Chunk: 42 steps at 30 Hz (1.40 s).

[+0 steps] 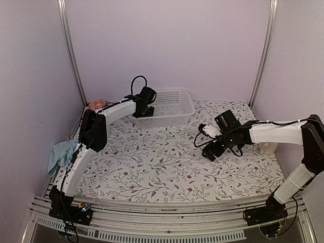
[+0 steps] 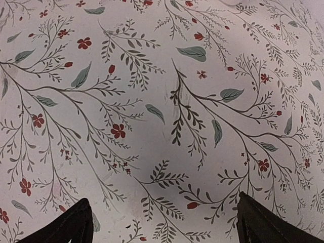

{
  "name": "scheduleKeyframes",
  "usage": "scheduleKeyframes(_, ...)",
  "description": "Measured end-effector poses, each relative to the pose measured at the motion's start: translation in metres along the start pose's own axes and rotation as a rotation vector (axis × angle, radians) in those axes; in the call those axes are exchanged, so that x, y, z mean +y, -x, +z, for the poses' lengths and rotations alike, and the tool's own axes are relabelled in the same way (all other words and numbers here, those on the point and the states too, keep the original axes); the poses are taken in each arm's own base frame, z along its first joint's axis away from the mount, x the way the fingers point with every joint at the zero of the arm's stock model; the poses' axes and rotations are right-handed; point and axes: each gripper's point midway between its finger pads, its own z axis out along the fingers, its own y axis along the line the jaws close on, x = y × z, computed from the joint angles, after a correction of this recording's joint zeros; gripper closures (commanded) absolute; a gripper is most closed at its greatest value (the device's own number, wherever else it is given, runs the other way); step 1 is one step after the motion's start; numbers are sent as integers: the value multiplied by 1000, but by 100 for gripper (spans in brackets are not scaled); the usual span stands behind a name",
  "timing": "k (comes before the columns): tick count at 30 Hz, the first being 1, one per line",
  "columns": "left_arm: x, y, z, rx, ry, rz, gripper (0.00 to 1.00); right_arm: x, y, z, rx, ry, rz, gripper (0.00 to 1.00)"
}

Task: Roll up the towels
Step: Place the towel in the storage box, then smooth out the towel in the storage box.

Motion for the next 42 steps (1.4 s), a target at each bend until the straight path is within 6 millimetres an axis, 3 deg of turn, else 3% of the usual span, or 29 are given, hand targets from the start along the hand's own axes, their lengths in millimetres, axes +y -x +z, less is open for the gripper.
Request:
scheduleKeyframes(4,0,-1,3,13,-41,-47,57,1,-3,3,15,2,-1,1)
scheduleKeyframes(9,-2,-3,5,33,-81,-93,43,0,-3,3,19,2,-1,1)
scheduleKeyframes(17,0,-9,7,47,-73,-103,41,-1,4,7,19,3,-1,1)
scheduleKeyframes(20,1,-10,7,41,-67,-104,34,0,3,10,28,8,-1,1)
scheduleKeyframes(27,7,-6,6,20,-39,-101,38,1,1,11,33,13,-2,1)
scheduleKeyframes(31,13,0,2,0,-15,-95,43,1,2,11,33,16,-2,1)
scheduleKeyframes(42,29,29,-19,-83,62,-69,43,3,2,11,30,28,-5,1)
